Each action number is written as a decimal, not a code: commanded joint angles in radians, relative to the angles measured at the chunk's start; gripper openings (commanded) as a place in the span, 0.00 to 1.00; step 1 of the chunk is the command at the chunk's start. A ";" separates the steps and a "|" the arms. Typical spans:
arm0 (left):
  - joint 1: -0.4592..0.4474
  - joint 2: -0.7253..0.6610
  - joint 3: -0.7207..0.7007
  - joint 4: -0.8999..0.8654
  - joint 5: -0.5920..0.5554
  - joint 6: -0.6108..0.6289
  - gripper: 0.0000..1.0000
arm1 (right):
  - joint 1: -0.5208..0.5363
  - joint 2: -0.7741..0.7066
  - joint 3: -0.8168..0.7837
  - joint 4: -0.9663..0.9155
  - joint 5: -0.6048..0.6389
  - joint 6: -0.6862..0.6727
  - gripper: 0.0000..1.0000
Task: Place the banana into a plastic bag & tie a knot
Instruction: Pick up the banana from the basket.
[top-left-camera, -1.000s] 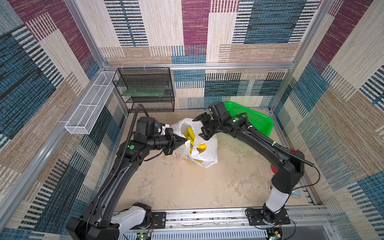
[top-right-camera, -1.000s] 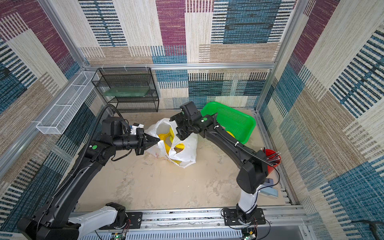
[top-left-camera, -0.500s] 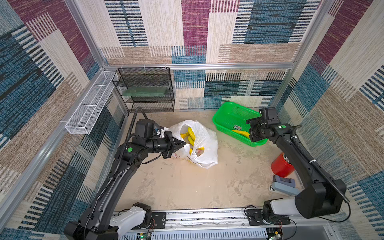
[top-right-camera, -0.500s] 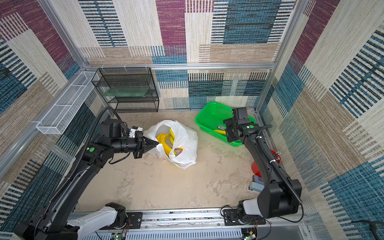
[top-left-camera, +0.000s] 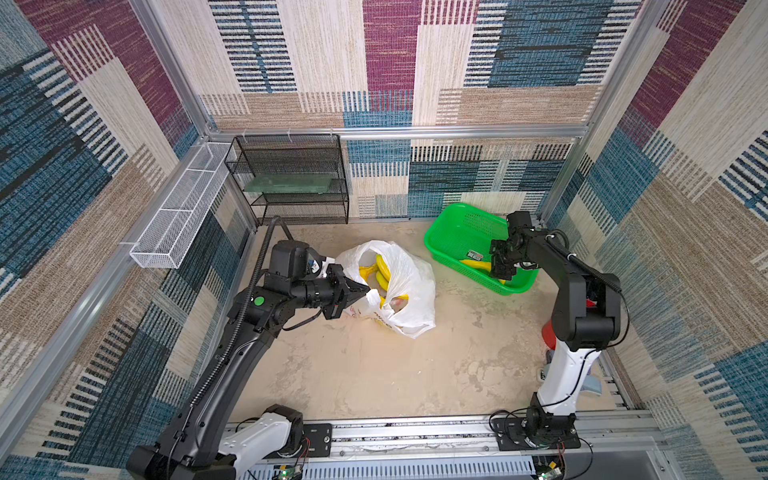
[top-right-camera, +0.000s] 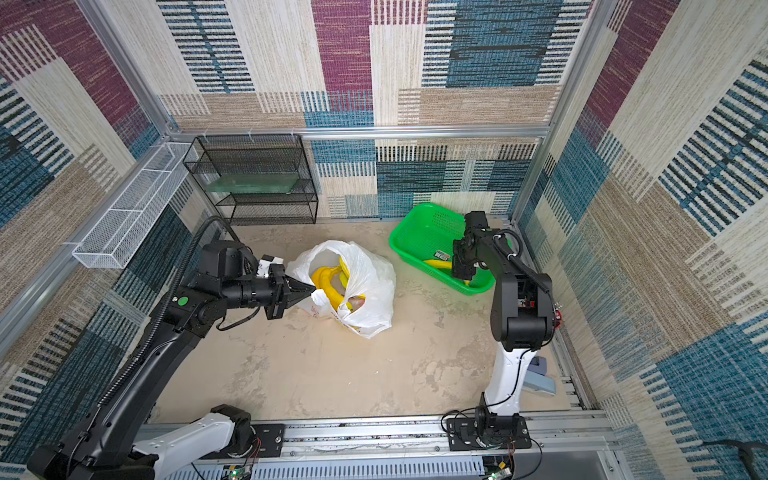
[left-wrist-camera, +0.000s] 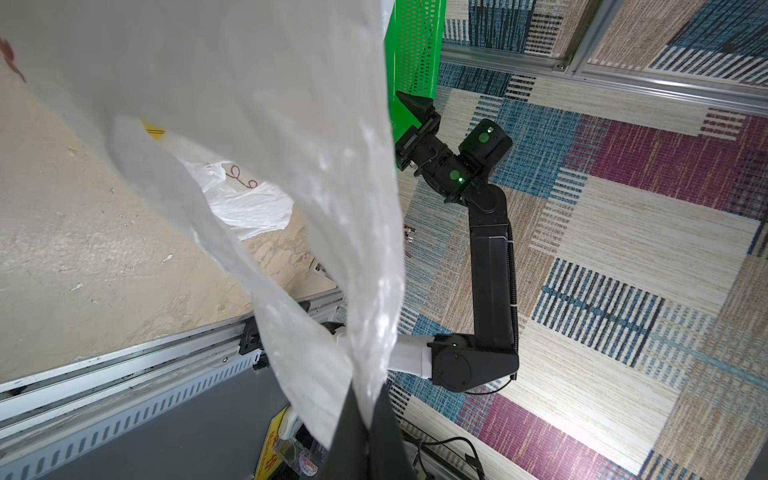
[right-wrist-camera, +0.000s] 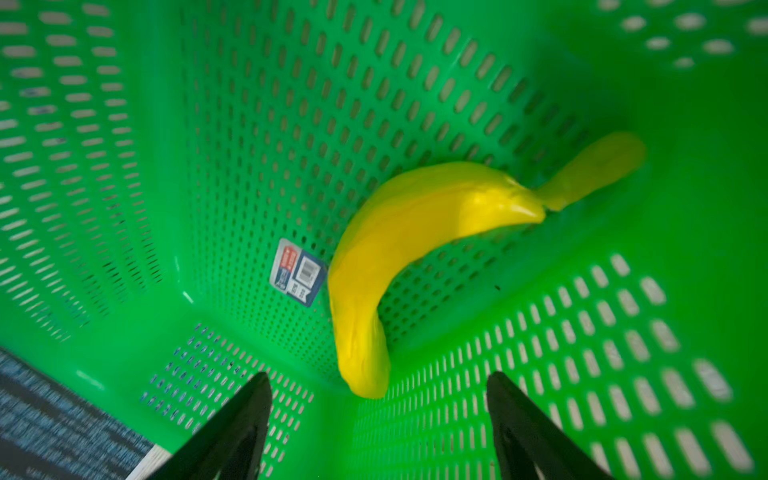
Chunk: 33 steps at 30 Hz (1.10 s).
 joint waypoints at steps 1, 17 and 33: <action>0.000 -0.006 0.016 -0.010 -0.018 0.012 0.00 | 0.001 0.028 0.007 -0.008 -0.030 0.086 0.86; 0.000 -0.024 0.020 -0.020 -0.039 0.003 0.00 | -0.019 0.163 0.098 -0.046 0.004 0.065 0.51; 0.000 -0.066 0.048 -0.331 -0.120 0.214 0.00 | 0.032 -0.132 0.157 0.047 -0.008 -0.209 0.26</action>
